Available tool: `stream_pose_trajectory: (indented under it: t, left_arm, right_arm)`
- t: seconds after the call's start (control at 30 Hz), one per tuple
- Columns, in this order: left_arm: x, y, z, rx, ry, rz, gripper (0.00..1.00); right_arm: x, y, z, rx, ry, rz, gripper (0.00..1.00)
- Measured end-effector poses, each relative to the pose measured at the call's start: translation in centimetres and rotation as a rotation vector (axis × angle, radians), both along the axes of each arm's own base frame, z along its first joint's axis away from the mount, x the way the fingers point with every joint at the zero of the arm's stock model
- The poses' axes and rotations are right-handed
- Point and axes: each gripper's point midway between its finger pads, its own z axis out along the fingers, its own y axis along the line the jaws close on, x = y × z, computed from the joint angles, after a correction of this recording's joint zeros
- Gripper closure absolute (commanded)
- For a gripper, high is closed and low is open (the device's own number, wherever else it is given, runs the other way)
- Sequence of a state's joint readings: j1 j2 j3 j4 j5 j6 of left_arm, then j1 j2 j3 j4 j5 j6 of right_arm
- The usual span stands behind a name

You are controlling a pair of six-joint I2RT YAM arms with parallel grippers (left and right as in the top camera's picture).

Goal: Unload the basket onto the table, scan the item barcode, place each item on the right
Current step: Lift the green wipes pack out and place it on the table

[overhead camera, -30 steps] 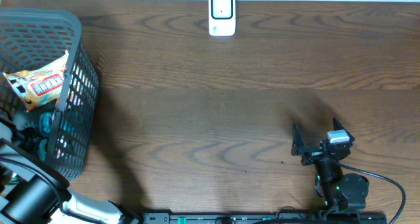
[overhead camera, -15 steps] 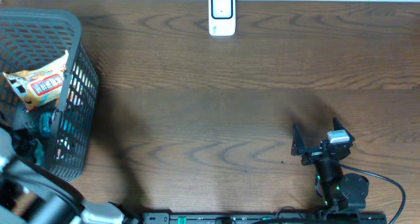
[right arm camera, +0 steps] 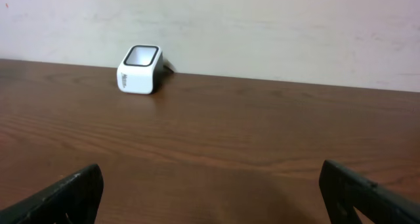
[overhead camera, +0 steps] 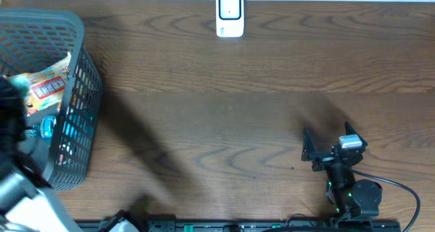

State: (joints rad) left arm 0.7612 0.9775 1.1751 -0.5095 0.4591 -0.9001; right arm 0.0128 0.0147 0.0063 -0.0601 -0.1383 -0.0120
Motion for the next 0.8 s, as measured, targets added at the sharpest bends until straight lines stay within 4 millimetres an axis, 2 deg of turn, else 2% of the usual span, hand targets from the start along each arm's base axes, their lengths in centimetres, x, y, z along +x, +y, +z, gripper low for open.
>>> stream_pose_trajectory:
  t: [0.07, 0.13, 0.23, 0.3, 0.4, 0.6, 0.73, 0.8]
  left_arm:
    - [0.8, -4.7, 1.8, 0.056, -0.047, -0.162, 0.67]
    - [1.2, -9.5, 2.8, 0.111, -0.074, -0.333, 0.67]
    - [1.3, -16.2, 2.4, 0.174, -0.063, -0.588, 0.67]
    - [1.0, -19.9, 0.5, 0.191, 0.006, -0.724, 0.67]
    - [0.7, -24.3, -3.2, 0.215, 0.151, -0.875, 0.67]
    - [1.9, -31.5, -10.0, 0.345, 0.385, -1.069, 0.67]
    - [3.3, -35.6, -14.6, 0.469, 0.491, -1.118, 0.67]
    - [4.1, -37.4, -17.5, 0.527, 0.551, -1.129, 0.67]
  right_arm:
    - [0.0, 0.0, 0.0, 0.000, 0.000, 0.000, 0.01]
    - [0.0, 0.0, 0.0, 0.000, 0.000, 0.000, 0.01]
    - [0.0, 0.0, 0.0, 0.000, 0.000, 0.000, 0.01]
    - [0.0, 0.0, 0.0, 0.000, 0.000, 0.000, 0.01]
    - [0.0, 0.0, 0.0, 0.000, 0.000, 0.000, 0.01]
    - [0.0, 0.0, 0.0, 0.000, 0.000, 0.000, 0.01]
    - [0.0, 0.0, 0.0, 0.000, 0.000, -0.001, 0.01]
    - [0.0, 0.0, 0.0, 0.000, 0.000, 0.000, 0.01]
